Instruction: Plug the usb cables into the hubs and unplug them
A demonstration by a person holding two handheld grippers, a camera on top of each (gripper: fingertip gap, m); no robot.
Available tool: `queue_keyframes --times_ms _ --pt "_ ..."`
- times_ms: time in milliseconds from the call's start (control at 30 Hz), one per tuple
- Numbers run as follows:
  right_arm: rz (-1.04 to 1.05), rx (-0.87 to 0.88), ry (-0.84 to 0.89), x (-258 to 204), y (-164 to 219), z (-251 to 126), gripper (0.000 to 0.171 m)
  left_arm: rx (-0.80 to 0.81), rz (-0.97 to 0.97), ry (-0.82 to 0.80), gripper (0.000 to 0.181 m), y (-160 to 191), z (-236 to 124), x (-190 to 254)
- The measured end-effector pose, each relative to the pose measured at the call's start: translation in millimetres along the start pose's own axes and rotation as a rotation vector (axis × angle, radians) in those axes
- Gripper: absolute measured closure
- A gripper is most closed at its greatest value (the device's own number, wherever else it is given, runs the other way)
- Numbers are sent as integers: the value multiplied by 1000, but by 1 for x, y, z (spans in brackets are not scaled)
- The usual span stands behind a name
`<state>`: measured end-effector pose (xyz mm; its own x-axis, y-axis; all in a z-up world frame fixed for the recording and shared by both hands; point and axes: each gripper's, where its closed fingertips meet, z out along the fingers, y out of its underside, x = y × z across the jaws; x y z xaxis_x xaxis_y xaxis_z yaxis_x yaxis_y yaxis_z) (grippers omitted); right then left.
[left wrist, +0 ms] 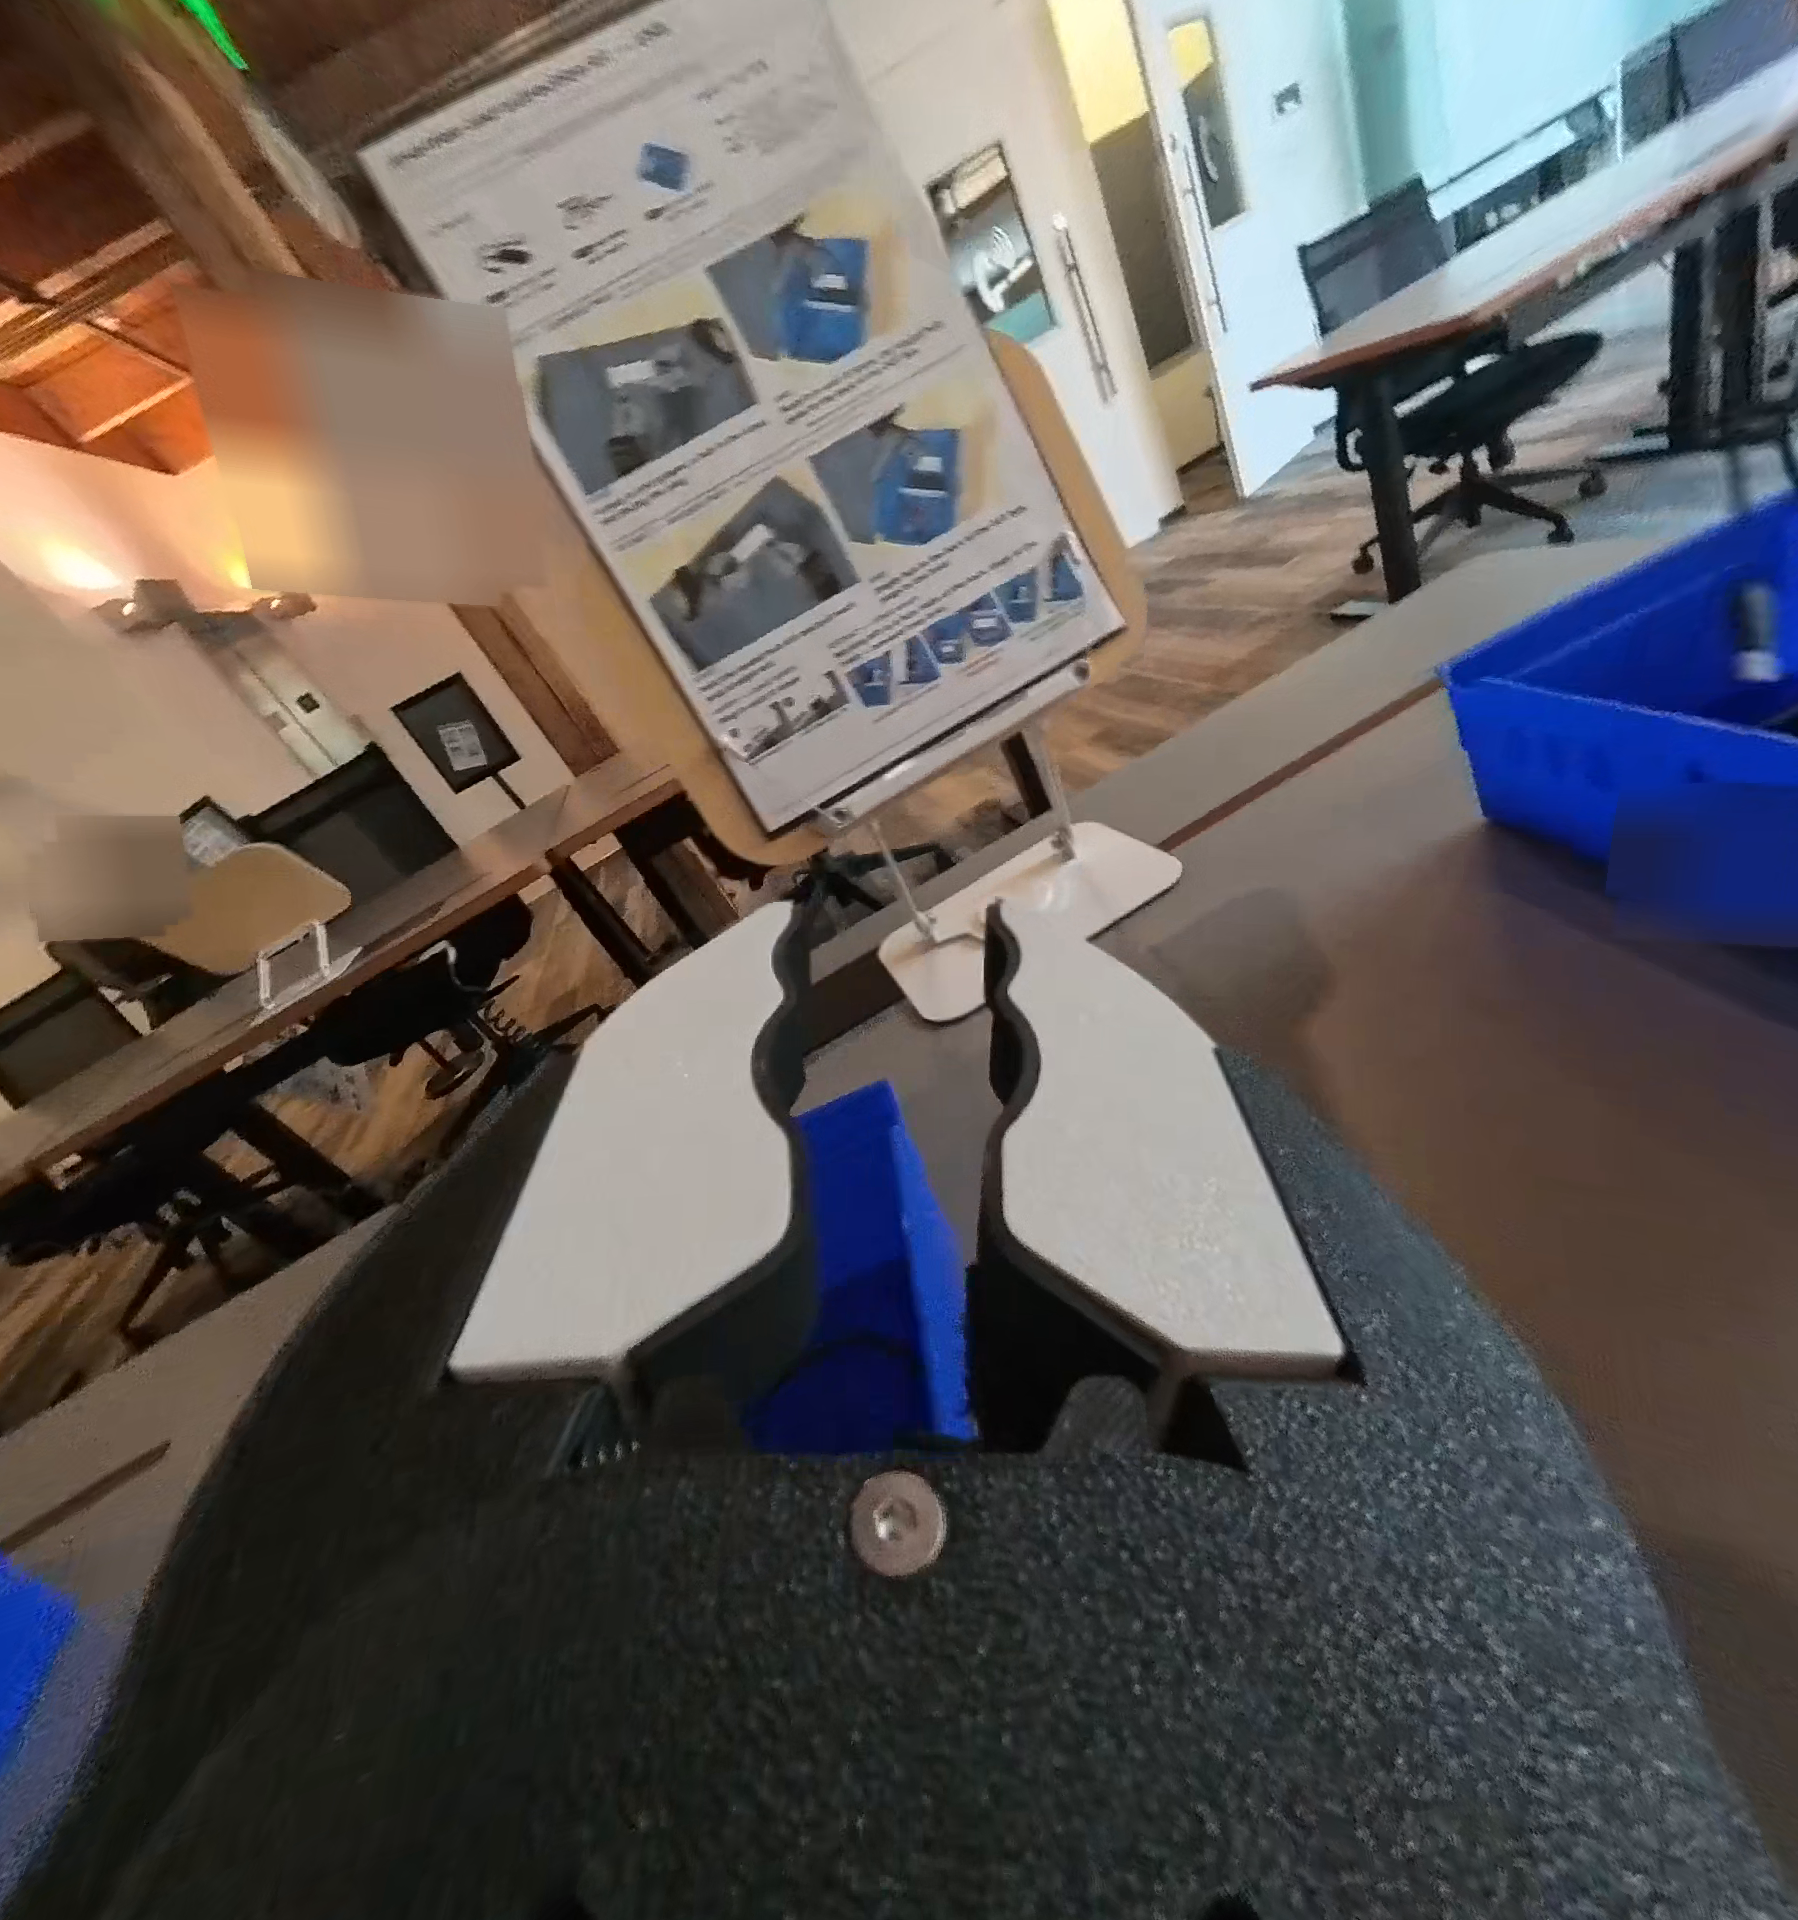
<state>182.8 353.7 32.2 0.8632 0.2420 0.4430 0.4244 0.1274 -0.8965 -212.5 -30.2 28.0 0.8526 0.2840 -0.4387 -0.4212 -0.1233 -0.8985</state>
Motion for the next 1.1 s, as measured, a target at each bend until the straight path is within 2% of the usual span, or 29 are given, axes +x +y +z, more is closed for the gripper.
queue_keyframes --times_ms 167,333,500,633,700,767,867,1100 --pt "-201 -17 -40 -23 9 0 168 33 -53 -85 150 0 -21 -36" --pt "-369 -113 -304 -94 38 3 168 -40 -16 -103 150 13 -27 -46" --pt "-330 -340 -592 -161 78 1 167 -185 33 -93 151 40 -33 -54" --pt "-266 -541 -690 -183 104 0 165 -269 16 -94 151 62 -39 -65" --pt "-195 -602 -732 -191 111 -1 154 -290 6 -99 151 69 -42 -71" --pt "-98 -632 -772 -198 113 -2 135 -311 -3 -101 151 76 -43 -75" --pt "0 -597 -763 -195 108 -2 109 -352 -32 -90 149 89 -44 -78" --pt "87 -434 -658 -164 79 -14 78 -418 -78 -82 147 112 -39 -83"
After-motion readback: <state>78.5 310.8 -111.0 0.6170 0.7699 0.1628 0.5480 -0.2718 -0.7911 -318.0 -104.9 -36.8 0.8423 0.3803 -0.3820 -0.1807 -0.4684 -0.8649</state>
